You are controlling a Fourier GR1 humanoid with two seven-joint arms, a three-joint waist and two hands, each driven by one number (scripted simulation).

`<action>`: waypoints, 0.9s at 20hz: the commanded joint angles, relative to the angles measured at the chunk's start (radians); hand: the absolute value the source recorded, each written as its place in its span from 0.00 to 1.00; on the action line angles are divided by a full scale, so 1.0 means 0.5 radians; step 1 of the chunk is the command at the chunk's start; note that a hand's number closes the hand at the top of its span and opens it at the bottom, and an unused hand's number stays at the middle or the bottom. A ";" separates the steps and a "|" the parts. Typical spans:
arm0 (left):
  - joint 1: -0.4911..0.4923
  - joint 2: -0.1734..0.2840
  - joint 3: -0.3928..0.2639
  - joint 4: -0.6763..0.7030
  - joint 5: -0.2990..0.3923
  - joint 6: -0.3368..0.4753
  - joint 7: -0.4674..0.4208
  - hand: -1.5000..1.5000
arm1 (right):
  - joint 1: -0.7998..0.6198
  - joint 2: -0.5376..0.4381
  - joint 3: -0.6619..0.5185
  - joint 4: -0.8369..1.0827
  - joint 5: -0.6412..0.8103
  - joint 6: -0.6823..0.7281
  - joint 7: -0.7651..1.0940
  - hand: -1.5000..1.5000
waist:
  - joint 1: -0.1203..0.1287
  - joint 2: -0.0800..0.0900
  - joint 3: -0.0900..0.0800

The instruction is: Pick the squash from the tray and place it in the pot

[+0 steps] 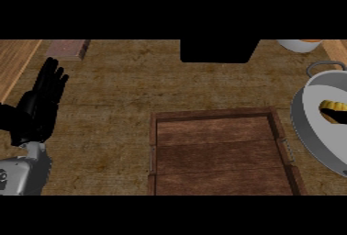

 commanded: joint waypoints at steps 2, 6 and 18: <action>0.045 0.032 0.044 -0.033 0.025 -0.026 0.026 0.50 | -0.024 0.011 -0.288 0.067 -0.363 0.219 -0.324 0.00 | -0.025 -0.011 -0.001; 0.092 -0.024 0.032 -0.045 0.014 -0.023 -0.047 0.50 | -0.040 -0.123 -0.452 0.254 -0.525 0.421 -0.401 0.00 | -0.016 -0.006 -0.002; -0.009 -0.059 0.038 0.028 -0.029 -0.041 -0.021 0.50 | 0.183 -0.620 -0.636 0.736 -0.679 1.007 -0.722 0.00 | -0.019 -0.004 -0.001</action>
